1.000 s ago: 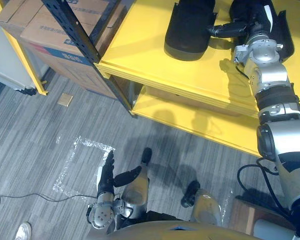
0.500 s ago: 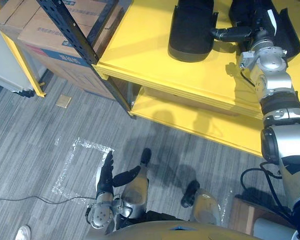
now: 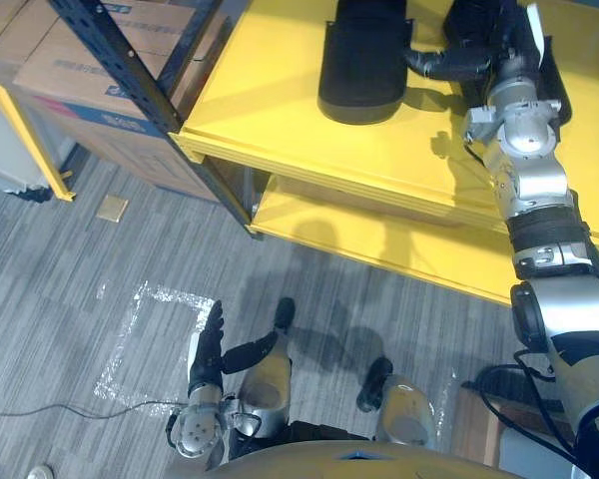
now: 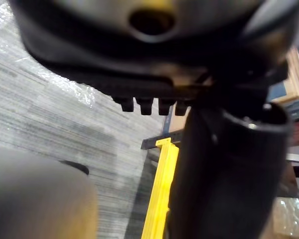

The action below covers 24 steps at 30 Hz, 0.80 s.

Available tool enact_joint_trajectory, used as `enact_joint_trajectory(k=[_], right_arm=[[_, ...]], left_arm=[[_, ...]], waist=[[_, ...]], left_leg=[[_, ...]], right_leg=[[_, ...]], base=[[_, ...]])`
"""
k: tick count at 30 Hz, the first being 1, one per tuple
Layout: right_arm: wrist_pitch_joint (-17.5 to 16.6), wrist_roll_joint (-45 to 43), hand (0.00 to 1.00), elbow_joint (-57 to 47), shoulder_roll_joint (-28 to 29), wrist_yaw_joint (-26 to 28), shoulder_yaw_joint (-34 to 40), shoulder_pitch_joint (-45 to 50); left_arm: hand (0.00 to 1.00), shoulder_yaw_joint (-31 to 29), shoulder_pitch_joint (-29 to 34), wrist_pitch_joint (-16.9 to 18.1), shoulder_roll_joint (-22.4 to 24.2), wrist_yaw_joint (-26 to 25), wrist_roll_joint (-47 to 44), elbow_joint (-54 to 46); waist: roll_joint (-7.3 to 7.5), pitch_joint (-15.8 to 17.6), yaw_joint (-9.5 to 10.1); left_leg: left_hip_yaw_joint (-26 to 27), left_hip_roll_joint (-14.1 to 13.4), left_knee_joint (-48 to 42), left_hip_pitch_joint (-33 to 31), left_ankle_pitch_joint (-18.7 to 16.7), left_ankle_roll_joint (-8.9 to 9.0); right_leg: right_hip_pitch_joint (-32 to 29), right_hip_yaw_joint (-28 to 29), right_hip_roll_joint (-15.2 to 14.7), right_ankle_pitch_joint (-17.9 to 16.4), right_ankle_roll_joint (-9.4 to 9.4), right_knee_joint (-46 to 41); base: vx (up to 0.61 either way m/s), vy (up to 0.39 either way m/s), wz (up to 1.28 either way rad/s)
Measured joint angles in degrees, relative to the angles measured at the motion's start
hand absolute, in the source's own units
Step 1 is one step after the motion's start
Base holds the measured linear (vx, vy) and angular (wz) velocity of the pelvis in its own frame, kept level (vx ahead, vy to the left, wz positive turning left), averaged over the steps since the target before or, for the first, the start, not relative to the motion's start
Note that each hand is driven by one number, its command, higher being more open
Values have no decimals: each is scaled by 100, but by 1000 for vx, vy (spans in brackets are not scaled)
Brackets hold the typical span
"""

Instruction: Walk over and take three plastic housings, then place them on the shelf

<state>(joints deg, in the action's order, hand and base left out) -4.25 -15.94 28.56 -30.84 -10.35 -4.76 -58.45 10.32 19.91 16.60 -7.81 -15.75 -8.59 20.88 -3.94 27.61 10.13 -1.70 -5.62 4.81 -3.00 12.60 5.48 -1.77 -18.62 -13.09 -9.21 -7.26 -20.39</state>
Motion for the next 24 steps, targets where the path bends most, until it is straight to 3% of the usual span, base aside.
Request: enact_joint_trajectory(k=[3,7,10,13,18,22,24], right_arm=[[-29,175,100,-1053,78,-301,194,145],[-112,180,100,-1946,102,-516,464,424],[-128,175,100,-2175,45,-530,643,624],[-123,172,100,-2693,-481,-201,985,1617],[-107,-73,100,-2938,-839,579,1328,3068],[-102,-102,100,-2953,-842,1075,1415,4158],[-103,302,100,-2953,-840,1157,1414,4436]], left_arm=[[100,-12,4,39,-46,27,1,5],[100,-55,48,85,-186,161,12,107],[100,-179,73,84,-232,209,23,164],[100,-233,89,77,-228,220,24,291],[100,-330,188,72,-223,228,31,368],[100,-371,220,73,-188,212,249,441],[100,-366,222,73,-149,201,248,459]], waist=[[124,-59,-92],[424,-450,-166],[581,-622,-306],[721,-849,-444],[838,-1025,-729],[810,-1082,-934],[794,-1092,-958]], left_leg=[[78,-11,5,139,-59,-4],[286,-90,24,177,-155,-4],[365,-111,24,223,-188,-4],[548,-104,29,310,-282,-22],[831,-146,30,357,-362,-23],[989,-206,29,399,-398,10],[1038,-231,29,406,-418,26]], right_leg=[[198,31,42,91,-22,237],[290,185,182,288,-30,666],[383,254,232,407,-39,888],[484,407,258,571,-66,1188],[434,667,315,707,-82,1391],[401,815,377,759,-70,1457],[372,874,401,760,-68,1457]], base=[[37,-8,-15],[34,-5,-22],[38,-4,-19],[15,24,-26],[4,8,-29],[4,-21,-23],[0,-19,-13]])
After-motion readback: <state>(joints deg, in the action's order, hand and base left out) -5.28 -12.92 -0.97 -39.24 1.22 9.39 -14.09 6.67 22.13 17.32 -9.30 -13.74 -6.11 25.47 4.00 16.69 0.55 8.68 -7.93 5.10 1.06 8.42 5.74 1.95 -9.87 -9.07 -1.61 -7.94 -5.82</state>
